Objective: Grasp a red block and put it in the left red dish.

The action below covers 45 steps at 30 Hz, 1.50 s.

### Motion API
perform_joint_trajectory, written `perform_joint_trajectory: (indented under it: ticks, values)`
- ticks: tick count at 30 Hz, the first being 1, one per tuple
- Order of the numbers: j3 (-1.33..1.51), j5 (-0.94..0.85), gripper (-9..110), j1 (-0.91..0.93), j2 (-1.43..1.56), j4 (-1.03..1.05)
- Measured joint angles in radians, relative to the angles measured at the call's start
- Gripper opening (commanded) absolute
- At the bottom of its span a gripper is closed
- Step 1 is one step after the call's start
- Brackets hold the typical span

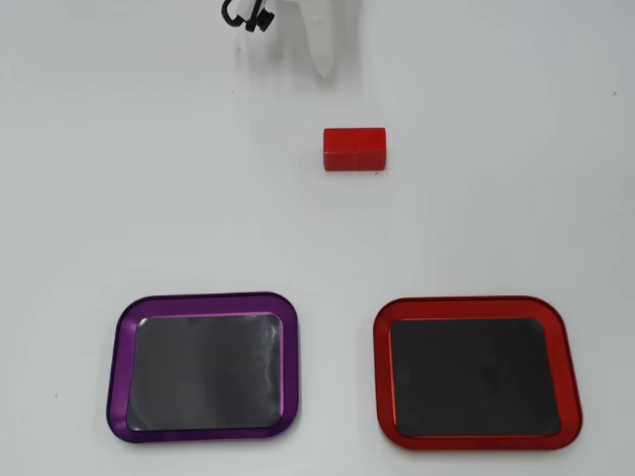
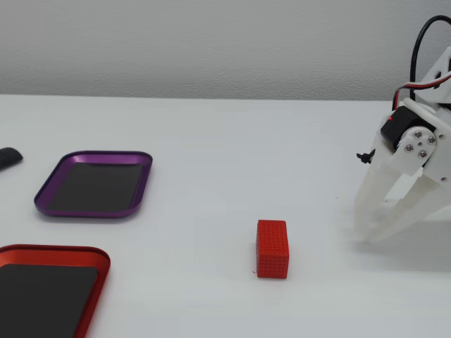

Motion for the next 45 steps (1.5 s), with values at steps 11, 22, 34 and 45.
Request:
perform_joint_trajectory:
  ticks: [11, 22, 34, 45]
  values:
    - [-0.186, 0.005, 0, 0.002, 0.0, -0.227]
    - [-0.387, 0.005, 3, 0.015, -0.149, -0.232]
    - [-0.994, 0.005, 27, -0.002, -1.049, 0.032]
    - [-1.204, 0.003, 28, -0.026, -1.549, 0.195]
